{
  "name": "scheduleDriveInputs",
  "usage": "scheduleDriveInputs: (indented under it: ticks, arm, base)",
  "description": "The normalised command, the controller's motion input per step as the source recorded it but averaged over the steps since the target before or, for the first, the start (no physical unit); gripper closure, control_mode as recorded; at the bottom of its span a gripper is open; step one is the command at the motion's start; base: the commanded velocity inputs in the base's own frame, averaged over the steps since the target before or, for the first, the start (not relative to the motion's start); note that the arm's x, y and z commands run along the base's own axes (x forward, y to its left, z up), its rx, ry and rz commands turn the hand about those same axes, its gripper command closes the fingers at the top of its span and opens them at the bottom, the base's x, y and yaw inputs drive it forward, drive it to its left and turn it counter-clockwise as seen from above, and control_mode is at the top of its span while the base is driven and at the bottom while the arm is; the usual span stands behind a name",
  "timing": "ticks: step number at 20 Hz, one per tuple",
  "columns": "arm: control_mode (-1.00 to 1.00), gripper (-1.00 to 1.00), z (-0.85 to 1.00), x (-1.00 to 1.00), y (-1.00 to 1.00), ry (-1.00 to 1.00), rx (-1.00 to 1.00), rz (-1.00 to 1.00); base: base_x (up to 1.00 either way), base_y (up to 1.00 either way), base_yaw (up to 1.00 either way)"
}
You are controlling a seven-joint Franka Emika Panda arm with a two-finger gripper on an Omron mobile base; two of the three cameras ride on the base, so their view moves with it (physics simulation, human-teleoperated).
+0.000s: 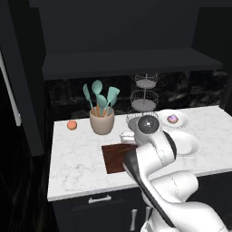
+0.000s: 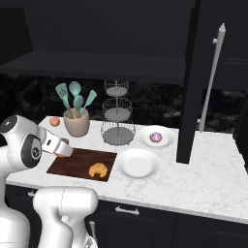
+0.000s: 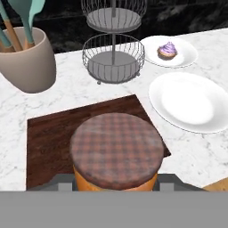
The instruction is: From the different types of pastries on the counter, select a croissant and place it on the cutting board. Then retrieve a jar of jam from the cabinet and place it alongside the croissant on the cutting board.
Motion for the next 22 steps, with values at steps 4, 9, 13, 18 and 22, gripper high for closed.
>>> scheduleDriveInputs:
  ticks: [4,9,13,18,22]
  arm:
    - [-1.0,1.0,-0.74,0.33,-0.15,-0.13,0.02,0.03]
    - [-1.0,1.0,-0.64,0.17,-0.17,-0.18,0.02,0.02]
    - [-1.0,1.0,-0.42,0.0,-0.03,-0.07,0.02,0.0]
    - [-1.0,1.0,-0.12,0.04,0.0,0.04,0.0,0.0]
    - [-1.0,1.0,-0.07,0.1,0.0,0.0,0.0,0.0]
  base:
    - [0.0,0.0,0.0]
    - [0.0,0.0,0.0]
    - [0.0,0.0,0.0]
    - [0.0,0.0,0.0]
    - [0.0,0.0,0.0]
